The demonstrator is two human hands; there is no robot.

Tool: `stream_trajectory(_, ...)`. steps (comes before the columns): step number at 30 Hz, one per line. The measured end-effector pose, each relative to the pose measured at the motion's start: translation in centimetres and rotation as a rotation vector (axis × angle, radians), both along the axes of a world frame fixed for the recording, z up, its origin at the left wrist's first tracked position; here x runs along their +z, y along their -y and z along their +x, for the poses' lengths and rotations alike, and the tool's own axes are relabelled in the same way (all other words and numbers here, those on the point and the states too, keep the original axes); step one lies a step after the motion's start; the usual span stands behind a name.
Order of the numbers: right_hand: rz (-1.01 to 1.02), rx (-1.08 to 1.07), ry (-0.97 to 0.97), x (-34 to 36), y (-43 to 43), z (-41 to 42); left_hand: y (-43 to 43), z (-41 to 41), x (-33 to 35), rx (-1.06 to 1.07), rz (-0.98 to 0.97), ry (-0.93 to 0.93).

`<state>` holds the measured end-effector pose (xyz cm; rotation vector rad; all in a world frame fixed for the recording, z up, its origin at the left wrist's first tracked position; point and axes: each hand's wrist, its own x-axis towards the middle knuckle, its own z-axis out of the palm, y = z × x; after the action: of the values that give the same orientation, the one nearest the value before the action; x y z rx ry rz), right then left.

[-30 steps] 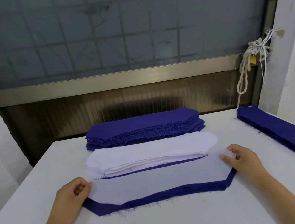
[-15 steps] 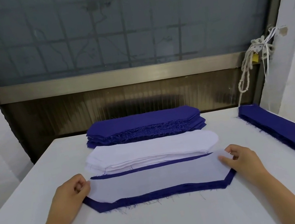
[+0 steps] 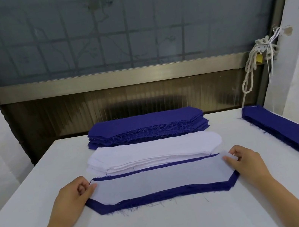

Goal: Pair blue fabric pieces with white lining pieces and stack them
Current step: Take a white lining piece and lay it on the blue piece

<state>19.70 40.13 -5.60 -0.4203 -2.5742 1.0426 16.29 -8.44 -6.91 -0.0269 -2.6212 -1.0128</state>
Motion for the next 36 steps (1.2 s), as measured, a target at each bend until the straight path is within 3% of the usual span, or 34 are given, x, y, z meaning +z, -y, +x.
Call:
stream_trajectory(10,0.139,-0.077,0.021,0.0,0.3,-0.3,-0.1,0.0,0.1,-0.003,-0.011,0.009)
stream_trajectory(20,0.133,-0.055,-0.001,-0.2,0.4,-0.3,-0.1,0.1,0.0,0.013,0.018,0.005)
stream_trajectory(24,0.165,-0.033,-0.061,-0.4,0.4,-0.1,-0.3,0.3,0.5,-0.003,-0.027,-0.091)
stream_trajectory(28,0.276,0.125,-0.170,0.0,0.6,0.1,-0.7,0.6,1.1,-0.132,-0.029,-0.164)
stream_trajectory(32,0.158,0.344,-0.135,0.1,0.9,0.6,-1.1,0.8,0.9,-0.264,-0.022,-0.022)
stream_trajectory(36,0.162,0.410,-0.047,0.2,0.9,0.8,-1.0,0.5,0.7,-0.264,-0.048,0.048)
